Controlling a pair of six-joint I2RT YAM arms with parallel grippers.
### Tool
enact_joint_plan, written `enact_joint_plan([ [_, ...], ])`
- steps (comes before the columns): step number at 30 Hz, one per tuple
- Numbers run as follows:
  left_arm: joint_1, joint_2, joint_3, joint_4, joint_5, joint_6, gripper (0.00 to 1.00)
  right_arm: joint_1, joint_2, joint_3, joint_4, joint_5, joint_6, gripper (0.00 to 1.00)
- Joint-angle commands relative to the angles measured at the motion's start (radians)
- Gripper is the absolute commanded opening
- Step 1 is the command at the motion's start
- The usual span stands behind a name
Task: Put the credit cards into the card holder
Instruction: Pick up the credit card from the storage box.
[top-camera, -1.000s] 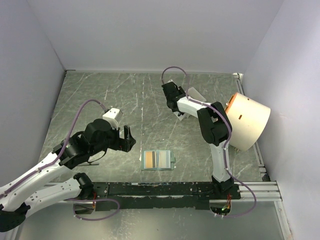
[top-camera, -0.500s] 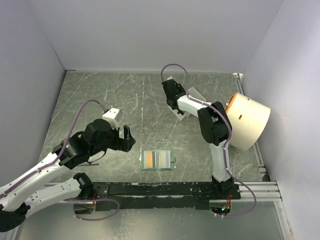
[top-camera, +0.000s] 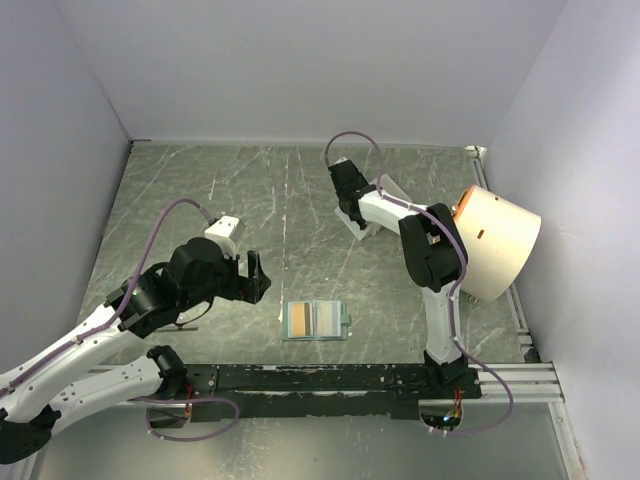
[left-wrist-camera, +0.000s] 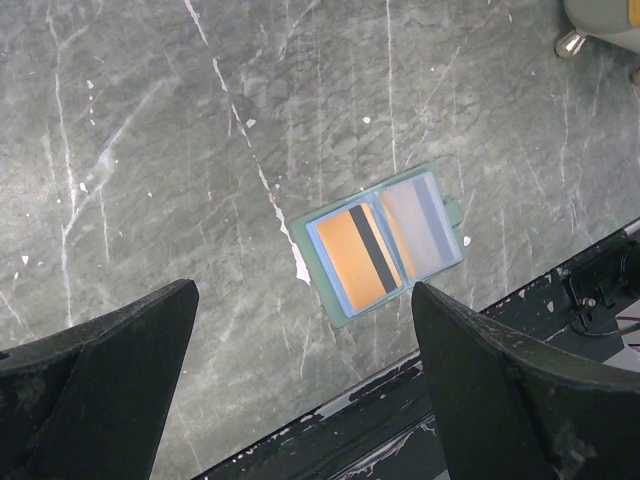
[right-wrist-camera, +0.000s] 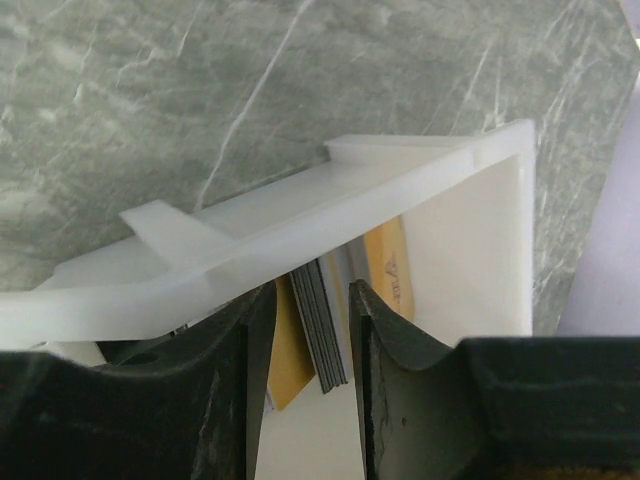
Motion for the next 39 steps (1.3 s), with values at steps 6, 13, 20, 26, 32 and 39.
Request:
enact_joint_plan([
  [6,0.005,-0.005,-0.01,0.002,0.007,0.01,1.0,0.003,0.008,-0.035,0.013,0.081,-0.019,0.36],
  [13,0.006,-0.014,-0.011,0.004,0.006,0.008,1.0,0.005,0.047,-0.017,0.029,0.164,-0.06,0.35],
  [20,0.006,-0.012,-0.009,0.001,0.003,0.01,1.0,0.016,0.059,-0.026,0.126,0.281,-0.151,0.3],
  [26,0.008,-0.014,-0.009,-0.001,0.006,0.008,1.0,0.02,0.064,-0.002,0.176,0.322,-0.193,0.25],
  [32,0.009,-0.024,-0.013,0.004,0.003,0.008,1.0,0.02,0.068,-0.002,0.198,0.315,-0.202,0.24],
  [39,0.009,-0.014,-0.01,0.001,0.007,0.01,1.0,0.02,0.089,0.001,0.183,0.281,-0.179,0.26],
])
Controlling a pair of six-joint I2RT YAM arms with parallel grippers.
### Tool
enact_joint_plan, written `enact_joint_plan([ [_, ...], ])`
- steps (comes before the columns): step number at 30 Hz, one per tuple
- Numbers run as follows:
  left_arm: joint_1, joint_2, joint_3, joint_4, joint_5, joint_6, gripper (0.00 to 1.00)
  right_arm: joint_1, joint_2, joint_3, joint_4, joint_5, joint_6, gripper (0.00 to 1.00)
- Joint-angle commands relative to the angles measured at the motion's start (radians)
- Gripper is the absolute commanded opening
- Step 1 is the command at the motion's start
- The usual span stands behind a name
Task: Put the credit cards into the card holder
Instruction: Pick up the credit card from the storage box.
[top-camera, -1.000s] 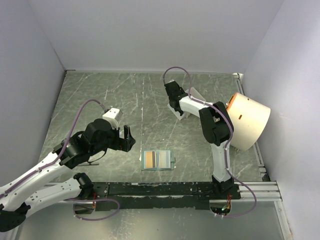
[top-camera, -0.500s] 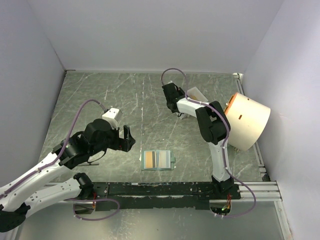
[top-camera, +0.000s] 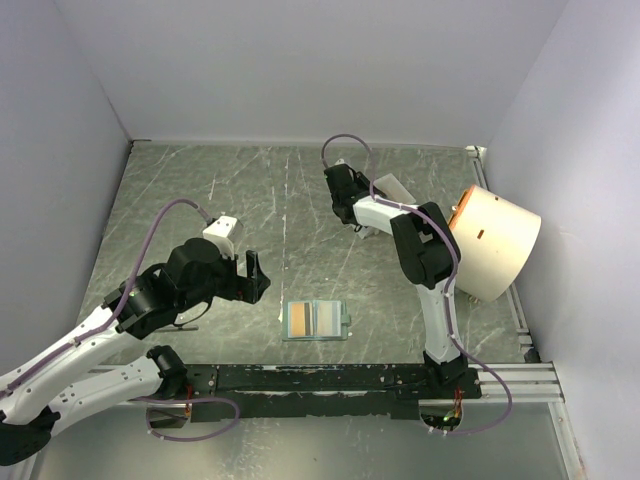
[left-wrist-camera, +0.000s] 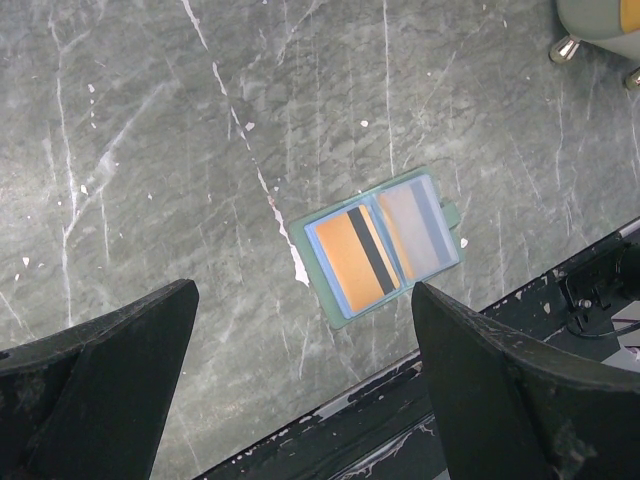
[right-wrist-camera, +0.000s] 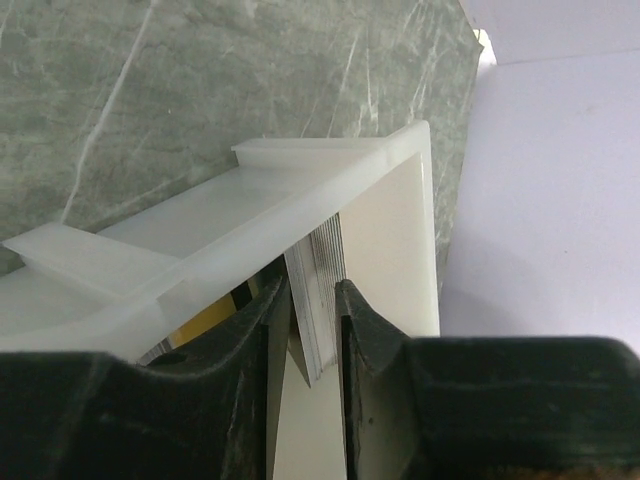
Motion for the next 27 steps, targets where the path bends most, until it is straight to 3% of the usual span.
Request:
enact_joint_plan([
  [1,0.004,-0.003,-0.009,0.001,0.007,0.012,1.0,0.001,0.041,0.028,0.014,-0.003,0.012,0.28],
  [9,0.006,-0.004,-0.01,0.004,0.01,0.013,1.0,0.0,0.061,0.028,0.017,-0.002,0.001,0.35],
  [27,0.033,0.006,-0.012,0.017,0.043,0.024,1.0,0.001,0.008,0.013,0.042,0.048,-0.021,0.22],
])
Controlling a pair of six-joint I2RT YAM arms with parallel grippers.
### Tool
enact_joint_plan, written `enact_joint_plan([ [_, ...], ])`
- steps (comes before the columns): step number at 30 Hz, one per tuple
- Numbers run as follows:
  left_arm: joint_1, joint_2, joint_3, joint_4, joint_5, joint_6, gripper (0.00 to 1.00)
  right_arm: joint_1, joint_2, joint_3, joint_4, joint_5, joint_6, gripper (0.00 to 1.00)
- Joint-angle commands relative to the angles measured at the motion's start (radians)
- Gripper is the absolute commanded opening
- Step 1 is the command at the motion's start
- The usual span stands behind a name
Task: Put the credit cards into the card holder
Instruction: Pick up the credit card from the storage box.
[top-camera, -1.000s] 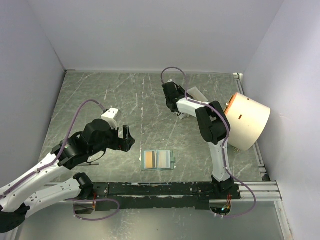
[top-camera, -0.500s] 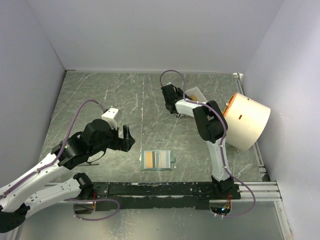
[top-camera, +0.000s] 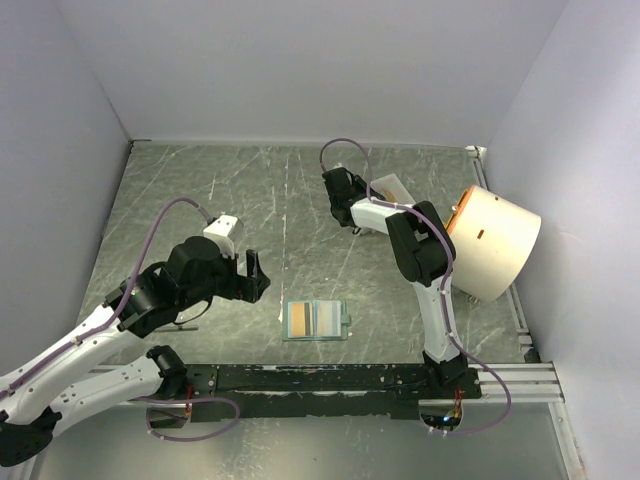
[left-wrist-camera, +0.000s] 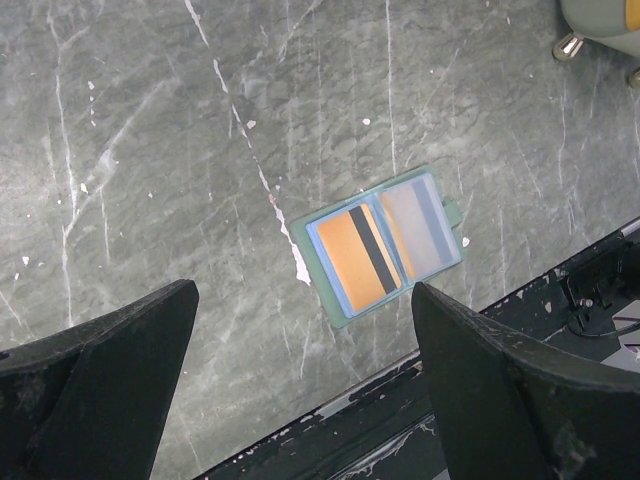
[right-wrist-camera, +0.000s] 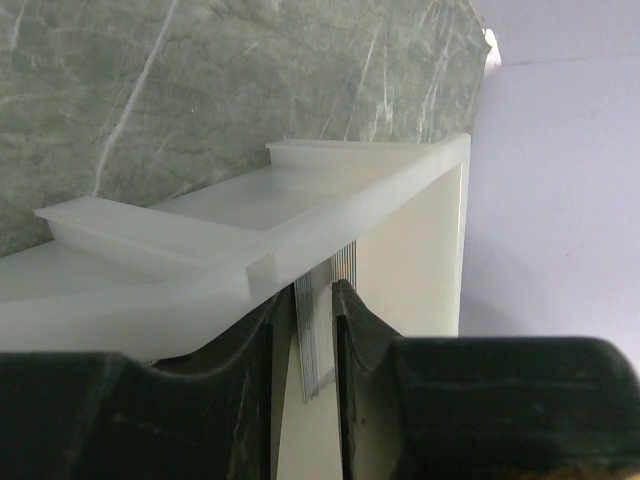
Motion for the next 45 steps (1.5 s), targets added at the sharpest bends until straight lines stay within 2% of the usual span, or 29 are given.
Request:
enact_joint_plan([
  [1,0.012,-0.003,-0.013,0.016,0.025,0.018,1.0,-0.002,-0.04,0.005,0.017,0.033,0.0,0.21],
  [22,0.024,0.0,-0.014,0.022,0.042,0.022,1.0,-0.002,-0.067,0.012,0.01,0.02,0.013,0.19],
  [33,0.032,0.002,-0.014,0.024,0.052,0.027,1.0,-0.003,-0.078,0.016,0.0,0.005,0.024,0.1],
  [45,0.048,0.004,-0.016,0.031,0.069,0.03,1.0,0.039,-0.106,0.014,-0.018,0.005,0.036,0.09],
])
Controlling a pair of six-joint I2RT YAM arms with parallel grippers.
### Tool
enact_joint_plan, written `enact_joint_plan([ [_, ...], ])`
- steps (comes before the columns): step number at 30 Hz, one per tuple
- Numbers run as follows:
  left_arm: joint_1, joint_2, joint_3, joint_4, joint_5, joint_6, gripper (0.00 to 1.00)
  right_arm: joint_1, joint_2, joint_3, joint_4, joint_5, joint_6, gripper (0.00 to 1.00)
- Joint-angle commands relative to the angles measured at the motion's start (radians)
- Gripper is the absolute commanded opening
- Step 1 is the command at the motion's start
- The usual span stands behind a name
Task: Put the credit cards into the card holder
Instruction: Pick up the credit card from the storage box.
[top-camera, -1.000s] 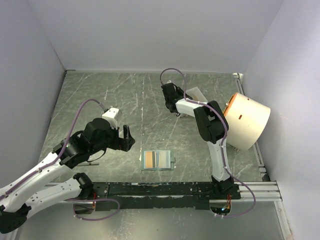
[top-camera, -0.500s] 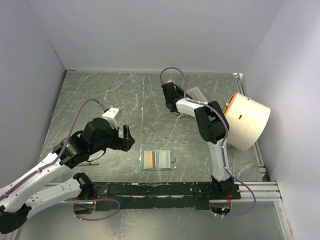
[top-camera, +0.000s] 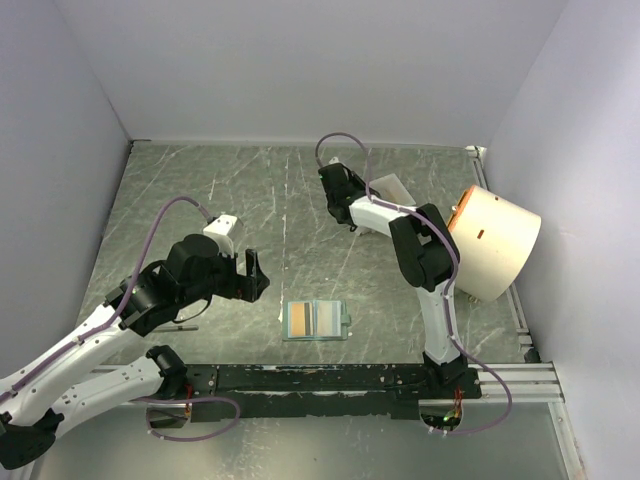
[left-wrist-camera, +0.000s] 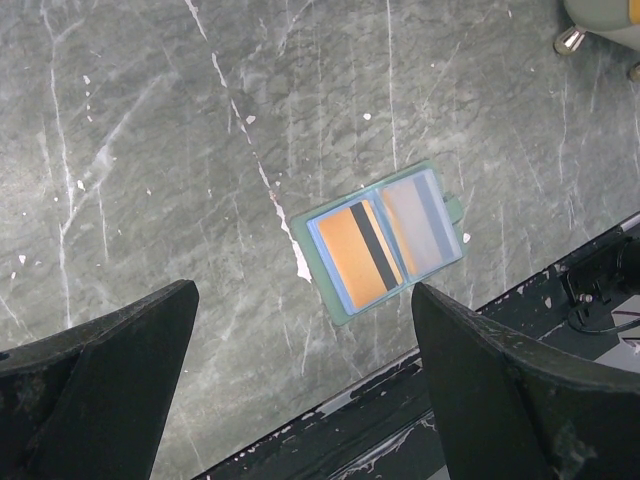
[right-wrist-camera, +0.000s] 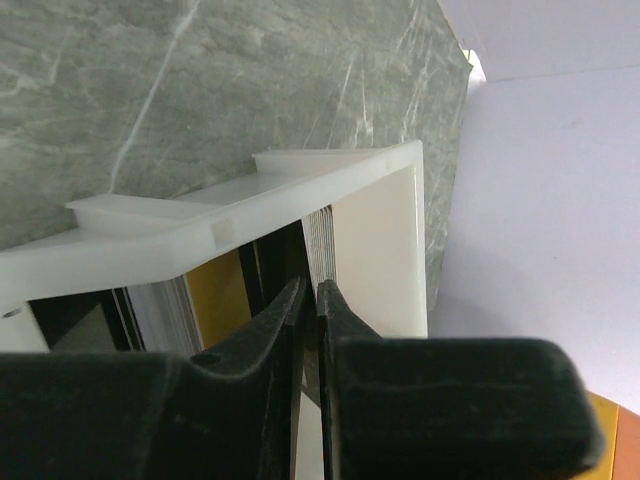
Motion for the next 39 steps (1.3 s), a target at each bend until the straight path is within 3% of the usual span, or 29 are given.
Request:
enact_joint_plan([
  [1,0.01,0.0,-0.011,0.03,0.024,0.015,1.0,0.014,-0.049,0.014,-0.001,0.012,0.016,0.08],
  [5,0.012,-0.002,-0.012,0.032,0.026,0.015,1.0,0.019,-0.057,0.014,-0.016,-0.001,0.027,0.0],
  [18,0.018,0.022,-0.015,0.04,0.053,0.017,0.99,0.132,-0.155,-0.028,-0.189,0.01,0.174,0.0],
  [29,0.018,0.05,-0.05,0.085,0.108,-0.073,0.95,0.209,-0.374,-0.113,-0.33,-0.024,0.365,0.0],
  [35,0.018,0.07,-0.091,0.175,0.286,-0.251,0.88,0.257,-0.557,-0.149,-0.43,-0.159,0.56,0.0],
  [39,0.018,0.05,-0.134,0.275,0.369,-0.35,0.84,0.273,-0.732,-0.252,-0.375,-0.367,0.683,0.0],
])
